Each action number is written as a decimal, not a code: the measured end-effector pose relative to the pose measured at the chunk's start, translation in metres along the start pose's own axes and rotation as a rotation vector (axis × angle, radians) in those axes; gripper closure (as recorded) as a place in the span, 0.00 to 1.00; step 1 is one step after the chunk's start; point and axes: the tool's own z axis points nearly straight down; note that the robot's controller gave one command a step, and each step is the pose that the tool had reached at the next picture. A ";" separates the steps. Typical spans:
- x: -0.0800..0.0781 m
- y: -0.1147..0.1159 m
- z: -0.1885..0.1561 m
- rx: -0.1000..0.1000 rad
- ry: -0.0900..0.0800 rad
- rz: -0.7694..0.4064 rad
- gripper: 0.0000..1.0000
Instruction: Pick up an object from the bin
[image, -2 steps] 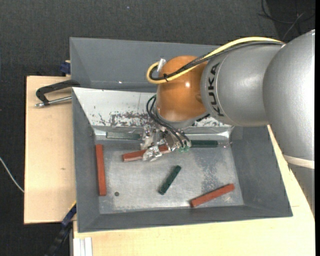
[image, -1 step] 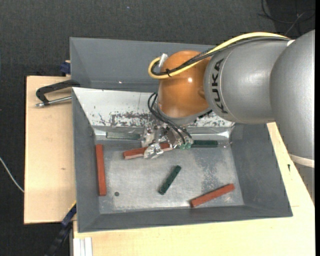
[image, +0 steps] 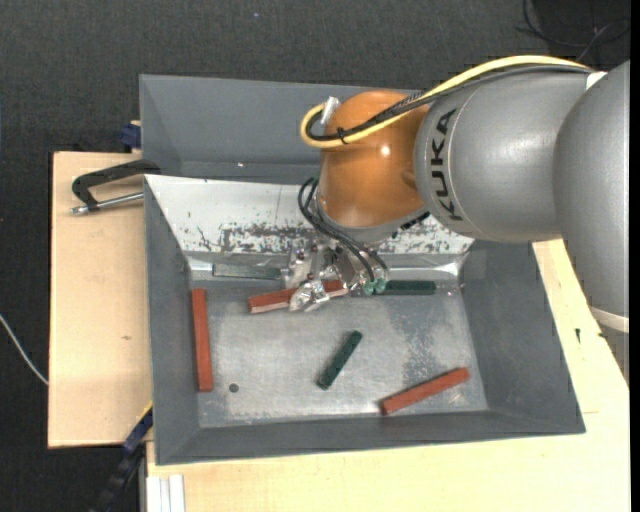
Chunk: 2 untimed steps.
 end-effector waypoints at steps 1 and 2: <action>0.000 0.000 -0.016 0.000 0.002 0.000 1.00; 0.000 0.001 -0.034 0.000 0.002 0.000 1.00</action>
Offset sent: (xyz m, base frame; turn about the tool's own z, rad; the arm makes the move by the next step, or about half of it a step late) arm 0.0000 -0.0002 0.0392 0.0000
